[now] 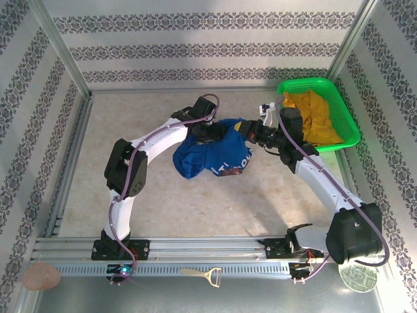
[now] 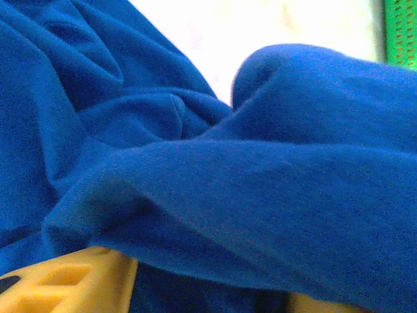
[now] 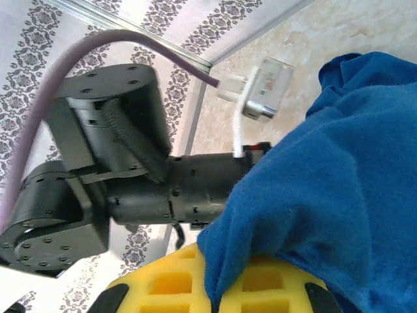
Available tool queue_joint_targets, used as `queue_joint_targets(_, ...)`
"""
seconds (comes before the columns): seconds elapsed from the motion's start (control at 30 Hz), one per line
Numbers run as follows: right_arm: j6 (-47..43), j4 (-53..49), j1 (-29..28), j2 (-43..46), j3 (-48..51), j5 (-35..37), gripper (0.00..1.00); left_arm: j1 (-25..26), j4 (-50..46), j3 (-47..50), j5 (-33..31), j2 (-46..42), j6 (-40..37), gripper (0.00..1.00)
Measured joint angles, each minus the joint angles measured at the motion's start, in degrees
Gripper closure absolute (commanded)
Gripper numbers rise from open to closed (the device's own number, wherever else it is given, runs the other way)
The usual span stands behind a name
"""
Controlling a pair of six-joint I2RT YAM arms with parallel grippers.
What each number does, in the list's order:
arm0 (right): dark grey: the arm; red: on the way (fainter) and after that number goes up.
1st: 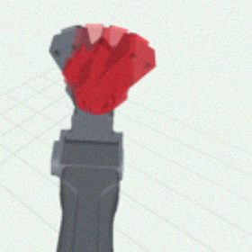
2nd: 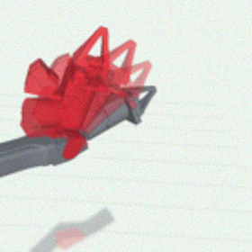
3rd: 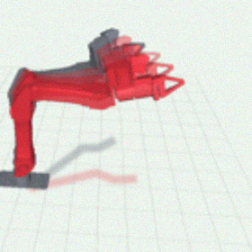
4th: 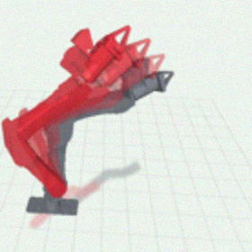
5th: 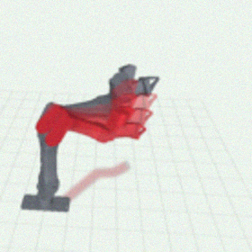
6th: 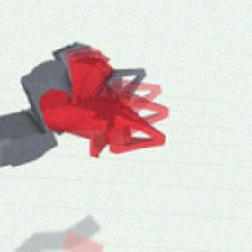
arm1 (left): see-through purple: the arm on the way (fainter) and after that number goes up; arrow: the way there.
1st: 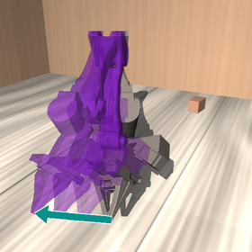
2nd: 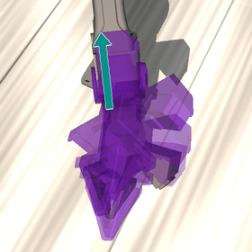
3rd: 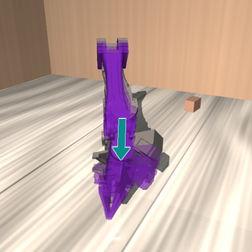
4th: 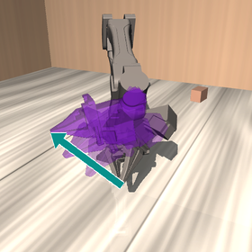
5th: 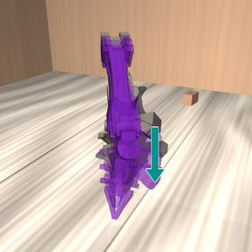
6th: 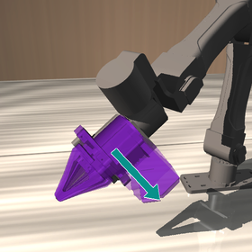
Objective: Fold the inside-out t-shirt
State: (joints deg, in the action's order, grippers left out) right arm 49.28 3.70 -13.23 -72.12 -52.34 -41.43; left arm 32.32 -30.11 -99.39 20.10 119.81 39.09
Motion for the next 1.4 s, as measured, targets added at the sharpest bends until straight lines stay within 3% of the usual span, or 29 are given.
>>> queue_joint_targets(0.07,0.15,0.13,0.44,0.00,0.00,0.00,1.00,-0.02,0.72,0.70,2.03,0.50,-0.07,1.00)
queue_joint_targets(0.17,1.18,2.75,1.84,0.17,1.62,0.17,1.00,-0.20,6.25,5.86,5.01,-1.44,-0.04,1.00)
queue_joint_targets(0.27,1.95,4.98,3.61,0.28,4.70,1.11,1.00,-1.75,16.55,17.42,9.05,-7.96,2.49,1.00)
queue_joint_targets(0.37,2.08,6.56,4.52,0.26,7.58,2.62,1.00,-6.05,33.16,29.97,14.53,-15.63,9.79,1.00)
queue_joint_targets(0.5,2.08,8.02,4.87,-0.90,10.27,4.59,1.00,-12.04,57.66,38.29,20.44,-18.58,21.86,1.00)
queue_joint_targets(0.53,2.08,8.41,4.87,-1.57,10.60,4.81,0.90,-12.68,62.07,39.17,21.44,-18.56,24.22,1.00)
queue_joint_targets(0.57,2.05,8.61,4.85,-2.51,10.75,5.05,0.63,-12.92,66.03,39.85,22.47,-18.53,26.43,1.00)
queue_joint_targets(0.6,2.08,8.61,4.87,-3.50,10.75,5.25,0.44,-12.87,69.26,40.17,23.50,-18.53,28.33,1.00)
queue_joint_targets(0.7,1.75,6.64,4.87,-5.09,10.73,6.49,0.29,-12.55,76.46,40.24,25.38,-18.51,32.33,1.00)
queue_joint_targets(0.87,-1.55,-4.85,4.44,0.28,8.07,9.44,0.27,-12.55,80.32,39.52,27.02,-18.51,34.71,1.00)
queue_joint_targets(1.03,-8.28,-14.49,-0.96,4.11,-3.28,13.31,0.21,-12.44,80.28,37.73,28.85,-18.51,34.88,1.00)
queue_joint_targets(1.2,-16.24,-18.16,-5.88,-1.40,-13.27,16.57,0.19,-11.87,80.32,35.63,30.95,-18.21,34.95,1.00)
queue_joint_targets(1.4,-26.56,-22.14,-6.01,-11.96,-19.47,17.64,0.18,-10.80,80.32,35.17,32.68,-18.12,35.54,1.00)
